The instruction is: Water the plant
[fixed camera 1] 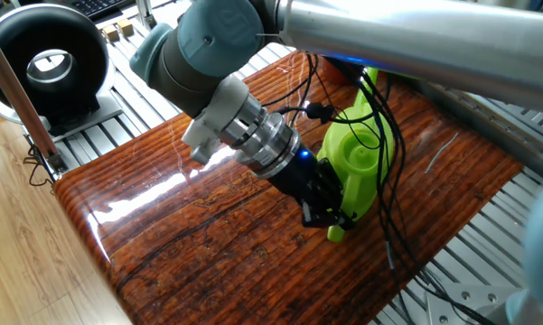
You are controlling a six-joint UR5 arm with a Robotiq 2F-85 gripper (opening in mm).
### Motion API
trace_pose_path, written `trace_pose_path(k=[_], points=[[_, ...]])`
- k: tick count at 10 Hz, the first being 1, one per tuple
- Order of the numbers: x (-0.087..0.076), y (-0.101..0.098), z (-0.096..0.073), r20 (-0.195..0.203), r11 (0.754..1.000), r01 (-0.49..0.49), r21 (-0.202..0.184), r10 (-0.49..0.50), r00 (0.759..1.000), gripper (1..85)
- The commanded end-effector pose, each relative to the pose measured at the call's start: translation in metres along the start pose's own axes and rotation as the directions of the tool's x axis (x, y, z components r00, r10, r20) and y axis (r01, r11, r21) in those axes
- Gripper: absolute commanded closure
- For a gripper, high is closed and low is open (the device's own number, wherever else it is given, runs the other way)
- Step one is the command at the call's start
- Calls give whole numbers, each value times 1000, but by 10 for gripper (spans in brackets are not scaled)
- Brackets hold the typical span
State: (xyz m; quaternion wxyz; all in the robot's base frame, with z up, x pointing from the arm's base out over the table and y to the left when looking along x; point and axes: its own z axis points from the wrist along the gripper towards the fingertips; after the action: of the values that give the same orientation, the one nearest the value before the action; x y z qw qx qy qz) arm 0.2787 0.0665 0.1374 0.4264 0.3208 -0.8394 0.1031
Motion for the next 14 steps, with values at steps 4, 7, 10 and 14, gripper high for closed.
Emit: trace_pose_path(k=[4, 7, 10, 14], points=[[13, 8, 14, 10, 988, 120, 99, -122, 993, 843], [16, -1, 10, 21, 974, 172, 150, -177, 984, 843], [22, -10, 2, 32, 963, 200, 182, -209, 977, 843], [44, -16, -6, -9, 964, 203, 170, -204, 979, 843]])
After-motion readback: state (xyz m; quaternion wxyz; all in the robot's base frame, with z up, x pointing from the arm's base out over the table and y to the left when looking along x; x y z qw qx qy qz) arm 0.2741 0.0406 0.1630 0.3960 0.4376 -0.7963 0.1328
